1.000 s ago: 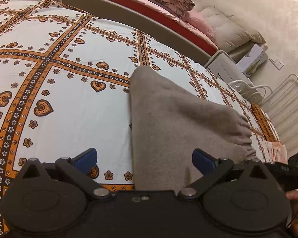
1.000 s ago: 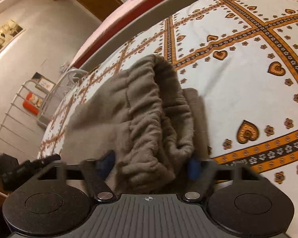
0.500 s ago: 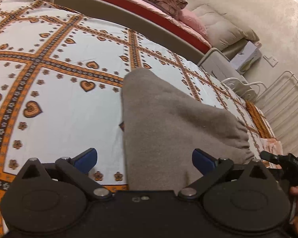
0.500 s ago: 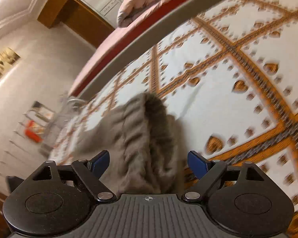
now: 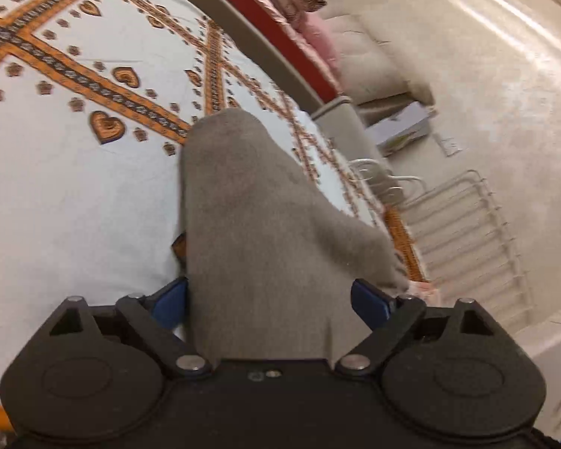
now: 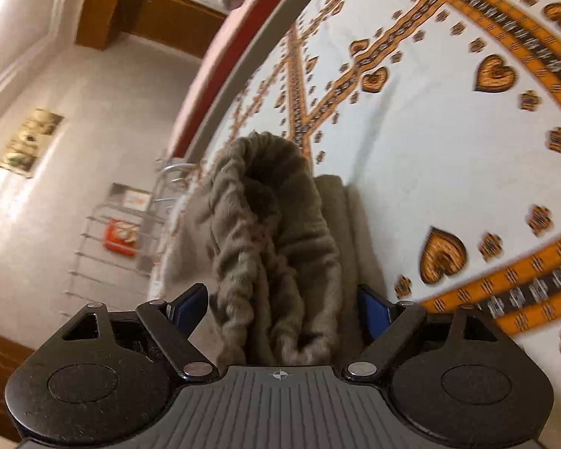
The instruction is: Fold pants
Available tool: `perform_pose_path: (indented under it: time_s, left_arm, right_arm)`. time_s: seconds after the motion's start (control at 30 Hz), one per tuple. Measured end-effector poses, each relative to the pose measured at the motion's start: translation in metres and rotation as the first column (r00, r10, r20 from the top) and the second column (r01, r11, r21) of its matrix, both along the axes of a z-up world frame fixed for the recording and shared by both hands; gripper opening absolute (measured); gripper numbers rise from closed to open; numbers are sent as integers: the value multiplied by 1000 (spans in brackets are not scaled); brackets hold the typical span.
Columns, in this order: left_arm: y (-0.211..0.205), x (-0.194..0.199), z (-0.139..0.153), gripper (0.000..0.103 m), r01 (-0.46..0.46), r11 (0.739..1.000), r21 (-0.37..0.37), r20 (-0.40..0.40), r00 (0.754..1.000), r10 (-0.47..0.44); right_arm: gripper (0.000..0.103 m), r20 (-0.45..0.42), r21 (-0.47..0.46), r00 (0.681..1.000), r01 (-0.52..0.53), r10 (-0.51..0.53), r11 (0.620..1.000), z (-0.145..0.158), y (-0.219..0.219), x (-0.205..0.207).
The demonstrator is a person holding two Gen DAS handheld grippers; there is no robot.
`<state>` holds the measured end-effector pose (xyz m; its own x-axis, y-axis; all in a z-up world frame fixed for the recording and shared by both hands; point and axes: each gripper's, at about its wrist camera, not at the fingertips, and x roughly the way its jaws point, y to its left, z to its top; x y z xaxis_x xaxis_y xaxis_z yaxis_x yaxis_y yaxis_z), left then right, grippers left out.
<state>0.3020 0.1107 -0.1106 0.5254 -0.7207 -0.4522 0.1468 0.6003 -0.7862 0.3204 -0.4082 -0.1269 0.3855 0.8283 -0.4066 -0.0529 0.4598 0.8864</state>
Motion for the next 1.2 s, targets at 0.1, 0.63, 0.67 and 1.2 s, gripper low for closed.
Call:
perform_pose_path:
  time_s: [0.1,0.63,0.67,1.2]
  left_arm:
    - [-2,8,-6,48,-12,1000,16,-7,1000,12]
    - [-3,87,33,21,-107,993,-50,170,979,114]
    - [-6,95,33,26,-115,993,-19,175,978,116]
    - [-32,51,65,97,-285,892,351,213,952,220]
  right_arm:
    - [72,18,-19,1000,-25,25,1000,3,4,7]
    - [46,205,22,979,3,-8,1000,59,20,95]
    - [46,204,13,979,9,-11,1000,57,20,103]
    - [98,214,-168,962,207,-170,964,49,-12,39]
